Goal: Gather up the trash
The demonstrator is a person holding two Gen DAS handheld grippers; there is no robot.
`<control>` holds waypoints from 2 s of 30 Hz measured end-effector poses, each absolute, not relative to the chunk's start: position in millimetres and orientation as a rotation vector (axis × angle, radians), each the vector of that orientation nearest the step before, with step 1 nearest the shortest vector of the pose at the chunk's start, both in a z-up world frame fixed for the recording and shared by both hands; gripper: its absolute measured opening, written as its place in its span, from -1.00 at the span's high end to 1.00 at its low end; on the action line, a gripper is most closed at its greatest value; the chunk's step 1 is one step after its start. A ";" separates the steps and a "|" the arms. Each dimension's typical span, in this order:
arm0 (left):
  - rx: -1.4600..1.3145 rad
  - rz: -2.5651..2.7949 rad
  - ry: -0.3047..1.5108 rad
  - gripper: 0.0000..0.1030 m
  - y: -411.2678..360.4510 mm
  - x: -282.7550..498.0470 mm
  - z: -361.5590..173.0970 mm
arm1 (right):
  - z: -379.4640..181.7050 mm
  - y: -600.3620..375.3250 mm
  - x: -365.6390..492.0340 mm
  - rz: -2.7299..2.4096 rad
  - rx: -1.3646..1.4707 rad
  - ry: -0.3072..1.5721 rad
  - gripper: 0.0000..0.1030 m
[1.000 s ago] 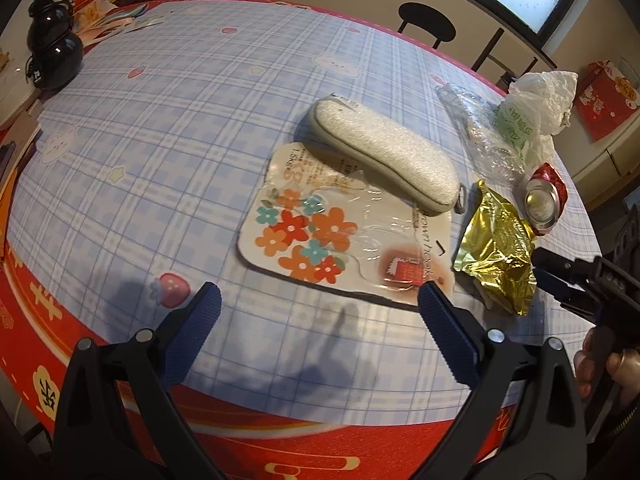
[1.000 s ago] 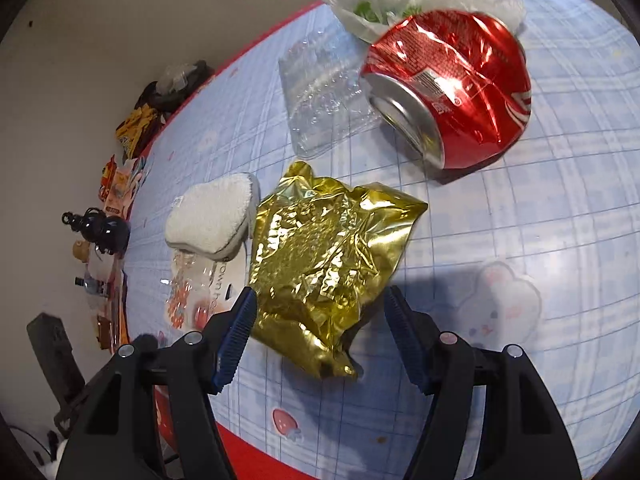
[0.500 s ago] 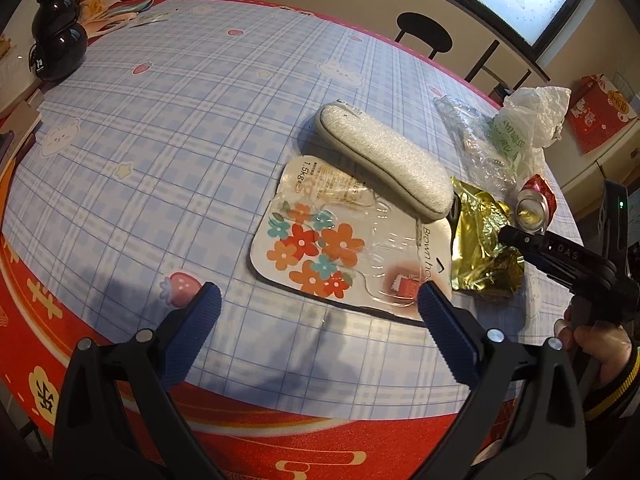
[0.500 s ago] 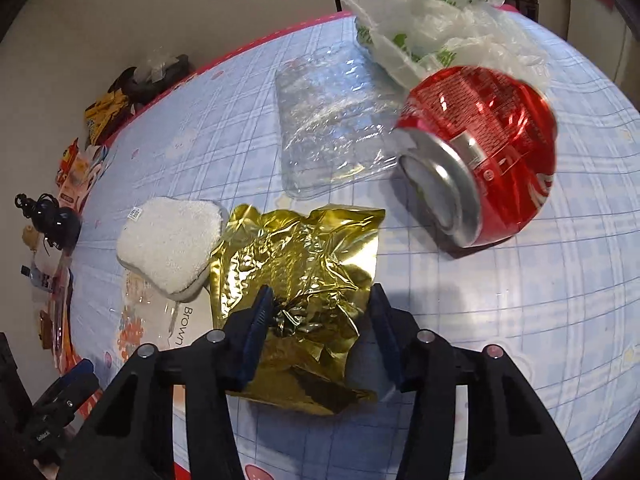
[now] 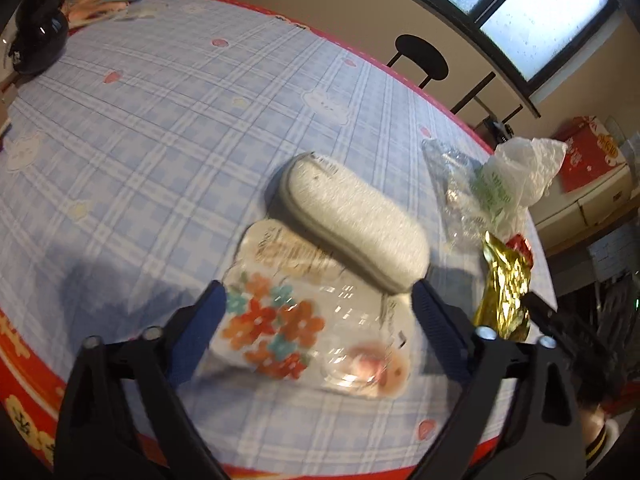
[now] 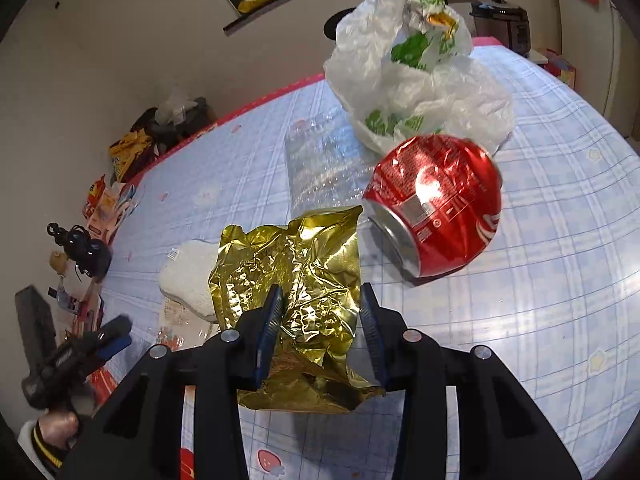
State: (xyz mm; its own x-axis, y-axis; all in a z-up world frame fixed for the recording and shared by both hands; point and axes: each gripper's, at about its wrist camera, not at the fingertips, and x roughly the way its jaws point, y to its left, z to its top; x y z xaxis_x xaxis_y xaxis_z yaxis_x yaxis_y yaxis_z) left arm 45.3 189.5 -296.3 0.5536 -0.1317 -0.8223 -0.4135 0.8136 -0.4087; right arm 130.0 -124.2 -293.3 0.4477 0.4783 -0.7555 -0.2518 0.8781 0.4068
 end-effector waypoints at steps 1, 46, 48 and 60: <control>-0.662 0.175 0.999 -0.46 190.7 54.1 -301.2 | -291.0 -125.5 129.1 0.456 0.246 1.005 0.24; -0.534 0.139 0.606 0.58 117.5 50.5 -168.2 | -228.5 -281.7 104.0 0.313 0.359 0.802 0.24; -0.529 0.123 0.596 0.58 104.0 49.4 -160.2 | -226.0 -306.2 104.0 0.282 0.383 0.785 0.24; -0.472 0.017 0.596 0.58 1.6 58.7 -135.9 | -249.7 -496.3 105.8 -0.048 0.470 0.750 0.24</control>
State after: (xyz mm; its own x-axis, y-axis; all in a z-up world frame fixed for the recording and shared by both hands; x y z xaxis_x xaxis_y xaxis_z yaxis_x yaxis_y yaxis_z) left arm 58.7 1.6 -135.9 0.8308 -0.1182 -0.5439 -0.1496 0.8938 -0.4227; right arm 105.8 -496.3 -249.7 0.7354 0.1229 -0.6663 0.2074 0.8954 0.3940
